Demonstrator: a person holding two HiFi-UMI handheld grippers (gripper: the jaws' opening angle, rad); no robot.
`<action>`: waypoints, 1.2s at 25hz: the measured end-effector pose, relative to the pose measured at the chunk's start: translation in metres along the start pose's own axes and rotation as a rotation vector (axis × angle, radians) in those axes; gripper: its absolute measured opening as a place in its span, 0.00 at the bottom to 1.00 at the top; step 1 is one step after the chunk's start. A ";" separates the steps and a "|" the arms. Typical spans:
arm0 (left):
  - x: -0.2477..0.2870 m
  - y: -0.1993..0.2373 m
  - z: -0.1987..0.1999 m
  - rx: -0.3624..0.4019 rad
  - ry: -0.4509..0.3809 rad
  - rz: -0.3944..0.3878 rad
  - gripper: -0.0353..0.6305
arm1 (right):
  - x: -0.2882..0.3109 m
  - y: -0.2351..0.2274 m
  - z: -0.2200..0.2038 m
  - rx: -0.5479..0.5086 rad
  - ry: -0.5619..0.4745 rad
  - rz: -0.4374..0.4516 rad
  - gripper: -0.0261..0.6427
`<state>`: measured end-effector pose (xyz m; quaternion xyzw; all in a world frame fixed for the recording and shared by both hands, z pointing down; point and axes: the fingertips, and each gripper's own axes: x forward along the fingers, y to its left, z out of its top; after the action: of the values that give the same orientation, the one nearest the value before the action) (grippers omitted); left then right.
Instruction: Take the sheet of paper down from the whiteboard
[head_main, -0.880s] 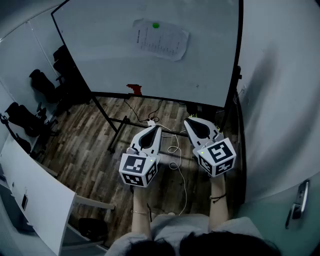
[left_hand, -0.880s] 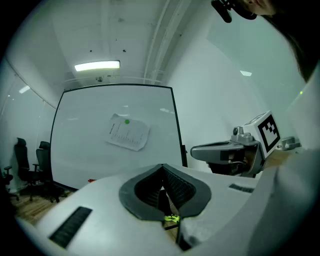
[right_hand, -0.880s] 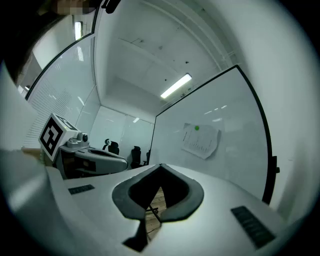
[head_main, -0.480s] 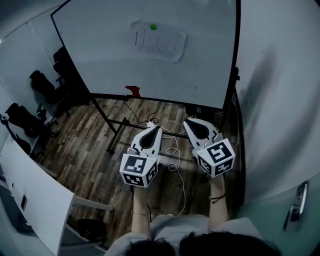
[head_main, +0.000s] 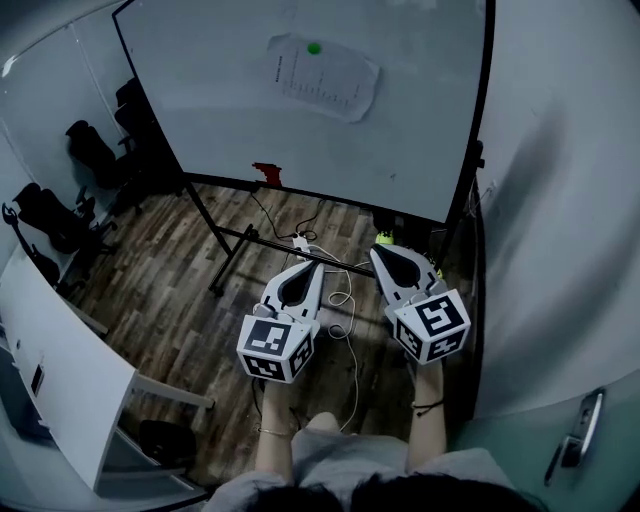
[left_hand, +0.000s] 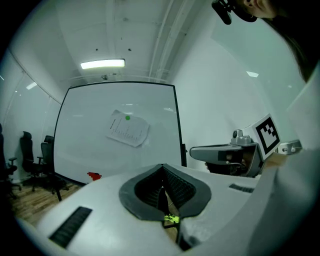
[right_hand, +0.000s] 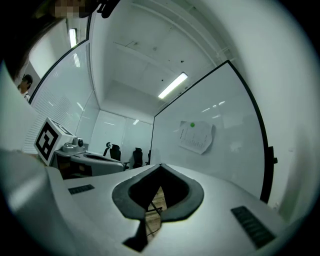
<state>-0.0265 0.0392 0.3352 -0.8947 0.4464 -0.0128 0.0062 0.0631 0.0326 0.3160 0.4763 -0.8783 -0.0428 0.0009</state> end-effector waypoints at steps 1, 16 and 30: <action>-0.003 0.001 -0.004 -0.003 0.008 0.011 0.06 | -0.001 0.001 -0.003 0.010 0.001 0.003 0.04; 0.038 0.078 -0.001 -0.010 -0.009 0.038 0.06 | 0.069 -0.027 -0.011 0.010 0.005 -0.018 0.04; 0.103 0.154 -0.004 -0.015 -0.007 -0.065 0.06 | 0.159 -0.047 -0.019 -0.004 0.036 -0.089 0.04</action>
<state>-0.0872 -0.1359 0.3373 -0.9088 0.4171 -0.0067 0.0006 0.0161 -0.1269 0.3255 0.5155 -0.8560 -0.0361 0.0158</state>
